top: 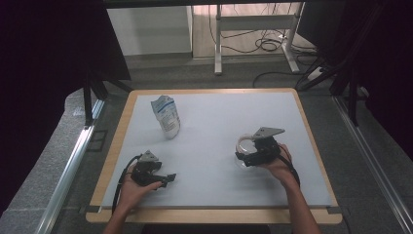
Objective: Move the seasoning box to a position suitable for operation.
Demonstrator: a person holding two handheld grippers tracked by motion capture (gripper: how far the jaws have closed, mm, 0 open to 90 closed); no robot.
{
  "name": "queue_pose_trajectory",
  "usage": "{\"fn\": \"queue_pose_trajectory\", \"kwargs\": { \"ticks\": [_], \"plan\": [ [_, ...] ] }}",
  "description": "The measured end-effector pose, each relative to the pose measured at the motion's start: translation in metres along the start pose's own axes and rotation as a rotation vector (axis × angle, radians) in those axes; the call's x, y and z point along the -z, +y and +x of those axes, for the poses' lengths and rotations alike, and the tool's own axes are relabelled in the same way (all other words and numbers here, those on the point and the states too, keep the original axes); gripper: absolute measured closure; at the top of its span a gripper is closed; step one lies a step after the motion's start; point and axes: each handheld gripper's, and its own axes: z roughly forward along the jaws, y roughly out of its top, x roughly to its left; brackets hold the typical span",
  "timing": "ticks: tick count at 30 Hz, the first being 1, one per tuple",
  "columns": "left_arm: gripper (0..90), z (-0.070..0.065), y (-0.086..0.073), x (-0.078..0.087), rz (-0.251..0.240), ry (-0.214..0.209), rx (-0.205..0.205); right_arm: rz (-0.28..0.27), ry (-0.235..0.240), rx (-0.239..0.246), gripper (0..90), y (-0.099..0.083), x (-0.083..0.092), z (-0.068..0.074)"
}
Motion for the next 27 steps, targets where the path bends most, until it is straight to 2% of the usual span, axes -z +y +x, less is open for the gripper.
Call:
{"fn": "queue_pose_trajectory", "kwargs": {
  "ticks": [3, 4, 8, 14, 15, 18, 21, 22, 23, 24, 25, 26, 27],
  "plan": [
    [19.4, 0.0, -0.001, 0.0, 0.0, 0.001, 0.001, -0.001, -0.003, -0.004, 9.8, 0.0, 0.0, 0.0],
    [19.4, 0.001, -0.001, 0.001, -0.002, 0.001, 0.0, -0.003, -0.008, -0.016, 4.2, 0.001, 0.0, 0.001],
    [19.4, 0.0, 0.001, 0.002, -0.004, 0.003, -0.006, -0.013, -0.033, -0.019, 2.3, 0.004, 0.007, 0.004],
    [19.5, -0.002, 0.006, 0.001, -0.012, -0.003, -0.017, -0.135, -0.074, -0.076, 3.5, 0.012, 0.042, 0.004],
    [19.5, -0.004, 0.008, 0.001, -0.012, -0.001, -0.025, -0.161, -0.085, -0.086, 6.2, 0.01, 0.048, 0.004],
    [19.5, -0.004, 0.009, 0.002, -0.019, 0.003, -0.024, -0.234, -0.078, -0.118, 13.1, 0.003, 0.064, 0.004],
    [19.6, -0.004, 0.009, 0.003, -0.025, 0.004, -0.026, -0.27, -0.078, -0.138, 23.5, -0.007, 0.075, 0.006],
    [19.6, -0.004, 0.009, 0.004, -0.025, 0.009, -0.027, -0.27, -0.078, -0.138, 23.5, -0.007, 0.075, 0.006],
    [19.7, -0.004, 0.01, 0.004, -0.029, 0.009, -0.025, -0.28, -0.092, -0.143, 28.1, -0.009, 0.077, 0.006],
    [19.8, -0.004, 0.011, 0.005, -0.035, 0.012, -0.025, -0.27, -0.113, -0.149, 39.2, -0.011, 0.081, 0.006],
    [19.9, -0.005, 0.011, 0.005, -0.043, 0.014, -0.021, -0.275, -0.124, -0.151, 46.2, -0.012, 0.083, 0.005],
    [20.0, -0.005, 0.011, 0.005, -0.043, 0.014, -0.021, -0.275, -0.124, -0.151, 46.2, -0.012, 0.083, 0.005],
    [20.0, -0.005, 0.011, 0.007, -0.049, 0.015, -0.024, -0.297, -0.131, -0.172, 59.2, -0.015, 0.087, 0.004]
  ]
}}
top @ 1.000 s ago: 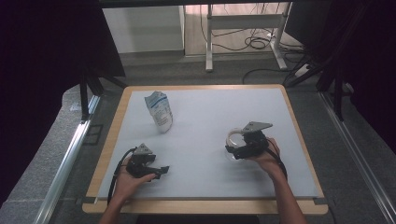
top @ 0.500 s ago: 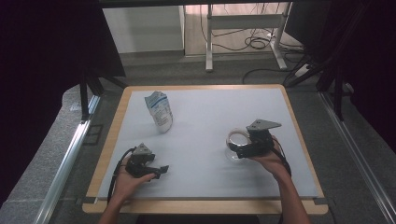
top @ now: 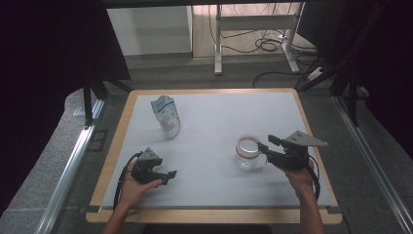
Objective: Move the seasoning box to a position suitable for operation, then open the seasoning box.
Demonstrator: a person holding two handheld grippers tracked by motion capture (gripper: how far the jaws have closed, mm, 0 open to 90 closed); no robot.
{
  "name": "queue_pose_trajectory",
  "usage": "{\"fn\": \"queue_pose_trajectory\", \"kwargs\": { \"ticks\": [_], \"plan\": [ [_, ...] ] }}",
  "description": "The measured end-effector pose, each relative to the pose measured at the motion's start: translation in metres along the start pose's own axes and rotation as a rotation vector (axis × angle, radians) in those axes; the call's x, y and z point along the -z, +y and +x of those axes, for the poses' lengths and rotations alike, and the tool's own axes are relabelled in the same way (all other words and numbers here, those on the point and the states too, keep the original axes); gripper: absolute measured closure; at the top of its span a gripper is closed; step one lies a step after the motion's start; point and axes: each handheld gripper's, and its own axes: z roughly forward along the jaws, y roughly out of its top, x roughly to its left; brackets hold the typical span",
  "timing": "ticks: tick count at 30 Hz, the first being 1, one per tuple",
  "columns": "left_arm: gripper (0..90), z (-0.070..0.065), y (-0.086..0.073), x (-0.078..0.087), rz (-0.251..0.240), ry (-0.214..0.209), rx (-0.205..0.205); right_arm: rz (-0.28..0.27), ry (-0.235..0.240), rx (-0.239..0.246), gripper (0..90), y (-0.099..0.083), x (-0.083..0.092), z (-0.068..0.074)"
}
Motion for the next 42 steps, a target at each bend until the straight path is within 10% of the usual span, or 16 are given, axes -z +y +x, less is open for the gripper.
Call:
{"fn": "queue_pose_trajectory", "kwargs": {
  "ticks": [10, 42],
  "plan": [
    [20.6, -0.002, 0.001, 0.0, -0.015, -0.001, -0.005, -0.013, -0.095, 0.055, 89.5, 0.0, 0.008, 0.005],
    [24.0, -0.003, -0.001, 0.002, -0.061, 0.023, 0.023, 0.084, -0.112, 0.068, 89.7, -0.013, -0.007, 0.002]
  ]
}}
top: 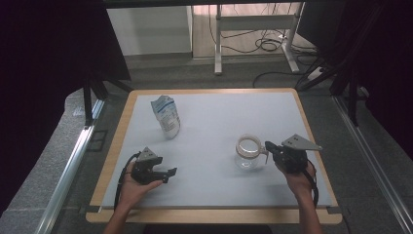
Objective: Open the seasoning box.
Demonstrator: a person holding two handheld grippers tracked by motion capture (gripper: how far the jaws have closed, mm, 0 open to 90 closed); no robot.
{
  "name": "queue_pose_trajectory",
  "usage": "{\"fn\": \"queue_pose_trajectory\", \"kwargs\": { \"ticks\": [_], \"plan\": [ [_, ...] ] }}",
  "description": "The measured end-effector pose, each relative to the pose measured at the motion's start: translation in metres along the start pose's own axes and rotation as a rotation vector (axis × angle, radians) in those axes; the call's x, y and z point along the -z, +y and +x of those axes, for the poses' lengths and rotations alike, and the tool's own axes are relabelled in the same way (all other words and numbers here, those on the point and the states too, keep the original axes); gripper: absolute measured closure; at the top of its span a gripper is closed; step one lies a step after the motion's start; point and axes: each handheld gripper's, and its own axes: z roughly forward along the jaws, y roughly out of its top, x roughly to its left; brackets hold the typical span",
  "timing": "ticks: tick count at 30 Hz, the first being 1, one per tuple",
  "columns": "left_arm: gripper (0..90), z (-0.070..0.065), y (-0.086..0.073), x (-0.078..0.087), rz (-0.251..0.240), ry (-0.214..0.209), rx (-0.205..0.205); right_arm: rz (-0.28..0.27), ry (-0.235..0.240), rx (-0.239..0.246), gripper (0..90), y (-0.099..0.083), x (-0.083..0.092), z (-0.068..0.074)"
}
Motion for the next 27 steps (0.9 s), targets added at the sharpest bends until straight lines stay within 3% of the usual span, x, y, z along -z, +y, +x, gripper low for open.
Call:
{"fn": "queue_pose_trajectory", "kwargs": {
  "ticks": [11, 14, 18, 27],
  "plan": [
    [35.7, -0.007, 0.005, -0.005, -0.009, -0.043, 0.015, -0.004, 0.002, 0.0, 89.8, -0.001, 0.0, 0.0],
    [38.7, -0.013, 0.014, -0.008, -0.014, -0.057, -0.009, -0.003, 0.005, -0.005, 89.8, -0.001, 0.0, -0.001],
    [51.6, -0.019, 0.027, -0.015, -0.038, -0.097, -0.022, -0.003, 0.002, -0.002, 89.8, -0.001, 0.0, -0.001],
    [67.8, -0.029, 0.043, -0.031, -0.031, -0.138, -0.035, -0.008, 0.002, -0.004, 89.8, -0.002, 0.001, 0.0]
  ]
}}
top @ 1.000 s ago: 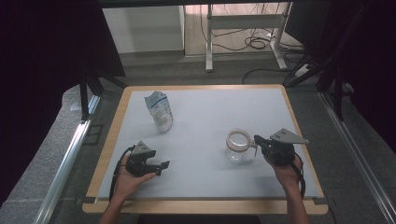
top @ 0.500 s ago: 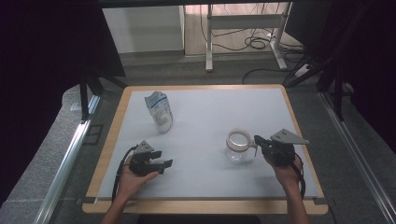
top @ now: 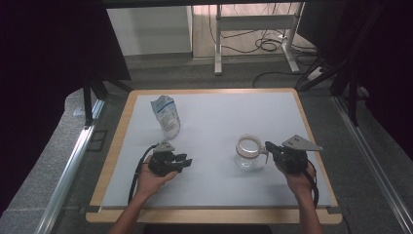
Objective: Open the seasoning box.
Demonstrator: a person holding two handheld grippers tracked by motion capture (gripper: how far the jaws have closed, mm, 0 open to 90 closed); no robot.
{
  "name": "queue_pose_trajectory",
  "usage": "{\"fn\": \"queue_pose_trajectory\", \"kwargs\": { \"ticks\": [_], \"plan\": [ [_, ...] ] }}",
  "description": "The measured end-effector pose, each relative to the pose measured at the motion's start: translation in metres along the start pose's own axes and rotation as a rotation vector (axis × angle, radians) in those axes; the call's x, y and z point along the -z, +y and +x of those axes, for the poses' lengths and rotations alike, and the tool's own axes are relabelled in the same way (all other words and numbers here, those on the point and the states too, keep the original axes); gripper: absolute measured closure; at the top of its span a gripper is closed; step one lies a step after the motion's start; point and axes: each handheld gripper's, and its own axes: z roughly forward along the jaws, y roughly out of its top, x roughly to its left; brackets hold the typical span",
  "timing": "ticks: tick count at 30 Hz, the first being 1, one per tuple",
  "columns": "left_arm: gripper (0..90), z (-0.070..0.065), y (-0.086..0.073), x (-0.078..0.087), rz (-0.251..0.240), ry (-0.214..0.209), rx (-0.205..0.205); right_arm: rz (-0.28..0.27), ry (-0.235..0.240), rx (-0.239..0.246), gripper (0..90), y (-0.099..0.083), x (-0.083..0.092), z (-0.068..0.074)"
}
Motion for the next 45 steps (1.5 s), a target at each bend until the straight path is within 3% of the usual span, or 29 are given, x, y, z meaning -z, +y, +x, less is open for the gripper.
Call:
{"fn": "queue_pose_trajectory", "kwargs": {
  "ticks": [4, 12, 20, 32, 45],
  "plan": [
    [79.3, -0.006, 0.008, -0.006, -0.01, -0.01, -0.015, 0.0, -0.003, 0.004, 89.8, 0.0, 0.0, 0.001],
    [87.2, -0.023, 0.031, -0.026, -0.007, -0.039, -0.064, -0.001, 0.009, 0.004, 89.8, 0.0, 0.0, 0.001],
    [88.7, -0.03, 0.041, -0.034, -0.005, -0.052, -0.086, 0.003, 0.01, 0.01, 89.8, 0.0, -0.001, 0.004],
    [89.1, -0.032, 0.04, -0.038, -0.004, -0.064, -0.088, -0.024, 0.053, -0.049, 89.8, -0.005, -0.001, -0.004],
    [89.6, -0.057, 0.069, -0.061, -0.008, -0.126, -0.148, -0.025, 0.05, -0.046, 89.8, -0.005, 0.0, -0.003]
  ]
}}
